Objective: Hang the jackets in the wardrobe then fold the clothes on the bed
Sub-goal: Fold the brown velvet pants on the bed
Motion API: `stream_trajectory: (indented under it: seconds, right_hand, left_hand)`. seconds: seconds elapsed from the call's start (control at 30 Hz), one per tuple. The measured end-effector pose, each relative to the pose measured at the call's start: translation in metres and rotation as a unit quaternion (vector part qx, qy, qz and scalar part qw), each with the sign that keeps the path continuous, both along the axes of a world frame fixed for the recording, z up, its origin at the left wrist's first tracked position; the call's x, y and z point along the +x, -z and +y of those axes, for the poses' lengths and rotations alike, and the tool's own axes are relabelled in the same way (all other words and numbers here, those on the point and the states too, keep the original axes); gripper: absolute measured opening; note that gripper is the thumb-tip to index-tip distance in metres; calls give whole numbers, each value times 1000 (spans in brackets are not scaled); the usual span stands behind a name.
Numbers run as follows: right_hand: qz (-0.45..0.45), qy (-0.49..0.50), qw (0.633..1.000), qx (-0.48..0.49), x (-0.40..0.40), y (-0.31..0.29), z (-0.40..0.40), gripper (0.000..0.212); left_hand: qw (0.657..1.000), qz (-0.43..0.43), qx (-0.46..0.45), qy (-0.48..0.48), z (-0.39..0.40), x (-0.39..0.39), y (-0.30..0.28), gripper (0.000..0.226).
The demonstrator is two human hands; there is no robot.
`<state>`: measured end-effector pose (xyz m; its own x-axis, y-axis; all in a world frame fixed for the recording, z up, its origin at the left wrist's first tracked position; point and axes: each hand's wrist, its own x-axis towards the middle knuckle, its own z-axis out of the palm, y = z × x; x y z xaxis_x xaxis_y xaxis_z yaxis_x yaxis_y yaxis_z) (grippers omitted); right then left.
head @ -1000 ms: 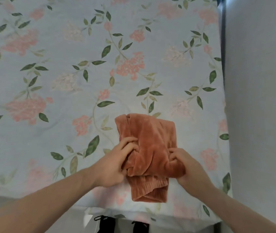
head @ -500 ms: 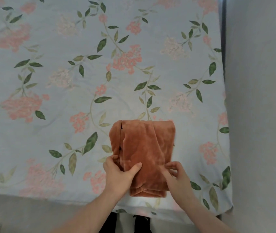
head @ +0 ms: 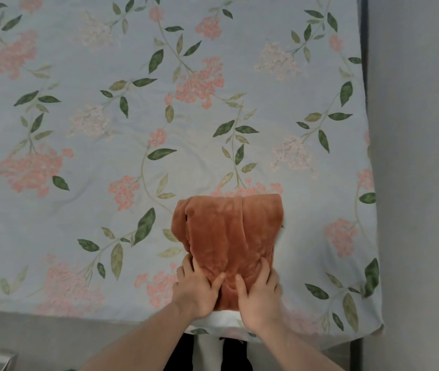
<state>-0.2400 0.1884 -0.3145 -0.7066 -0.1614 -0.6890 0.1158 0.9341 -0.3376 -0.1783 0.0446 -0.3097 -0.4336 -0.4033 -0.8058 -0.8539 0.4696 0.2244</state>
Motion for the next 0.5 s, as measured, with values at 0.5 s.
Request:
stream_trajectory:
  seconds: [0.5]
  right_hand:
    - [-90,394,909,-105,1,-20,36,136]
  left_hand:
    - [978,179,-14,104,-94,-132,-135,30]
